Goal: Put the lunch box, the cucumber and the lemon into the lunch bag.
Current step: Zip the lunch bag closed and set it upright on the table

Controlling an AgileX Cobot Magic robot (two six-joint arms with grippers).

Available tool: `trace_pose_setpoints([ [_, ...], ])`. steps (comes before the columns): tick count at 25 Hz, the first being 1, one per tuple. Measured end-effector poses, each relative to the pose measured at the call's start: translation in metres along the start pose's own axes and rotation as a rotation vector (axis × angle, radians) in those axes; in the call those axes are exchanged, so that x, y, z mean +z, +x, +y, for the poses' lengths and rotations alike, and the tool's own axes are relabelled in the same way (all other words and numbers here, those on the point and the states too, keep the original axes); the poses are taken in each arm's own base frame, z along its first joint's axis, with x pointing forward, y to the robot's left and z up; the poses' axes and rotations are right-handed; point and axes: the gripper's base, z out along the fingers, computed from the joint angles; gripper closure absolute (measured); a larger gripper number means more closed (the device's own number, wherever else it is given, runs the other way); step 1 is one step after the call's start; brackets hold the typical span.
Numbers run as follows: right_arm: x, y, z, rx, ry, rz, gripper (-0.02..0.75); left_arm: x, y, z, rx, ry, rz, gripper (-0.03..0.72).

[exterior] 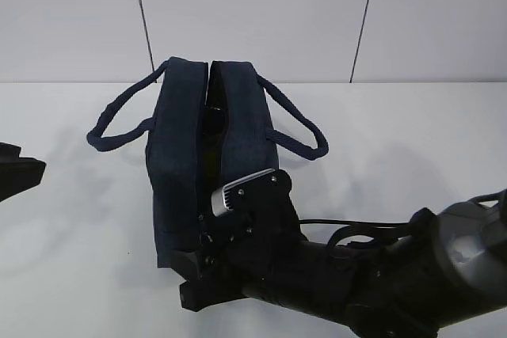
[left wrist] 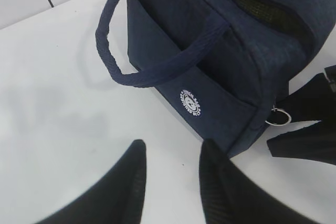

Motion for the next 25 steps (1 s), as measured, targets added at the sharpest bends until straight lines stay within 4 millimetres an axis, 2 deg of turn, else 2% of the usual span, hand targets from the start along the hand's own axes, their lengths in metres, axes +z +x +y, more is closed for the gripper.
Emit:
trace_pose_setpoints([
  [5, 0.0000, -0.0002, 0.0001, 0.000, -0.001, -0.002, 0.355, 0.0000, -0.0013, 0.0005, 0.000, -0.005, -0.015, 0.436],
  [11, 0.0000, -0.0008, 0.0004, 0.000, -0.004, -0.008, 0.542, 0.0000, -0.0018, 0.0007, 0.000, -0.007, -0.020, 0.436],
  [19, 0.0000, 0.0013, -0.0005, -0.002, 0.006, 0.015, 0.734, 0.0000, -0.0018, 0.0007, 0.000, -0.007, -0.020, 0.436],
  [25, -0.0014, 0.0049, -0.0006, -0.010, 0.001, 0.034, 0.751, 0.0000, -0.0018, 0.0008, 0.007, -0.009, -0.020, 0.436],
])
